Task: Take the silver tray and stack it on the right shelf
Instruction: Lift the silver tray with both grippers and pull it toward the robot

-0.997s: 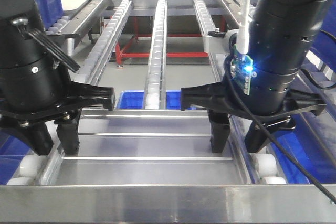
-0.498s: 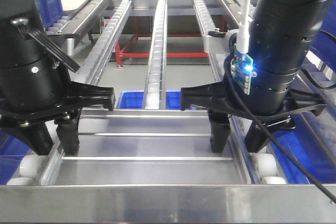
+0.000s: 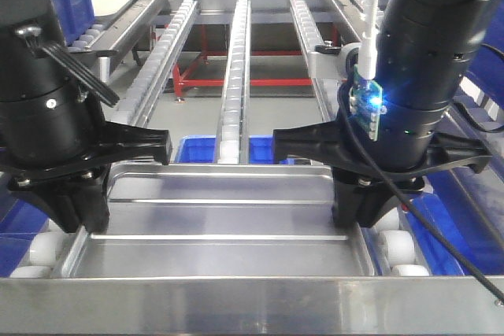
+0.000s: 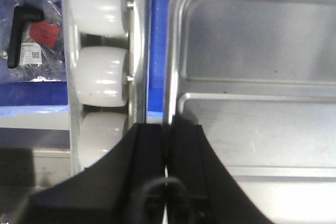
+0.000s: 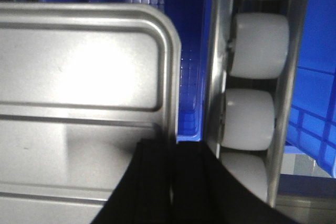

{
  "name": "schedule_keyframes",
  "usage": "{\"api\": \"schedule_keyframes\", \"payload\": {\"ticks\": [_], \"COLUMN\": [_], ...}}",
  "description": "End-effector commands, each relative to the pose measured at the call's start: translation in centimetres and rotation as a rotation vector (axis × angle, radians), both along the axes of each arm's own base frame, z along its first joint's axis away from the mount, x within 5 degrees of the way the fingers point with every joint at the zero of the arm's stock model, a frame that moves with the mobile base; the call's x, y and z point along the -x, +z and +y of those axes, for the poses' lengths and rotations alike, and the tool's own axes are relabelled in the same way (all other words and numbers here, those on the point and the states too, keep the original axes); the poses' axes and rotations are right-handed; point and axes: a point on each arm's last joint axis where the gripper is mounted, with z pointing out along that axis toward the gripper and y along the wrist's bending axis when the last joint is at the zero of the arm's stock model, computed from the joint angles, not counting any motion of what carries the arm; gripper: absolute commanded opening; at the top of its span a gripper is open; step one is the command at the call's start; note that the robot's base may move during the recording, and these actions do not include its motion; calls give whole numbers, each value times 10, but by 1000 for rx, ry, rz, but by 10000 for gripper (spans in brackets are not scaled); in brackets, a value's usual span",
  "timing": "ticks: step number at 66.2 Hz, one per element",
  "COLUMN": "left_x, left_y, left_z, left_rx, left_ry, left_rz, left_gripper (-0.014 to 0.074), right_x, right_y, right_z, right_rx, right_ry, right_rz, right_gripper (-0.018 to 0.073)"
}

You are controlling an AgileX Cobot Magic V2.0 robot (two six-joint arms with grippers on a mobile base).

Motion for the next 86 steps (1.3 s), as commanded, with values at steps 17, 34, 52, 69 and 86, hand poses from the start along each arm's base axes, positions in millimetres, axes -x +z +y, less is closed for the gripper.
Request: {"api": "schedule_keyframes", "payload": {"ticks": [17, 34, 52, 69, 86], "left_x": [-2, 2, 14, 33, 71], "left_y": [18, 25, 68, 91, 92], "left_z": [-3, -3, 9, 20, 4], "left_rx": [46, 96, 97, 86, 97], "left_ry": [-7, 37, 57, 71, 3], "left_rz": [-62, -38, -56, -26, 1], "left_gripper": [-99, -99, -99, -99, -99], "right_x": [-6, -3, 1, 30, 76], "right_y": [22, 33, 90, 99, 91], "right_z": [1, -2, -4, 0, -5], "right_rx": [-41, -10, -21, -12, -53], "right_ry": [7, -12, -34, -13, -49], "right_rz": [-83, -43, -84, -26, 13], "right_gripper": [64, 64, 64, 64, 64]}}
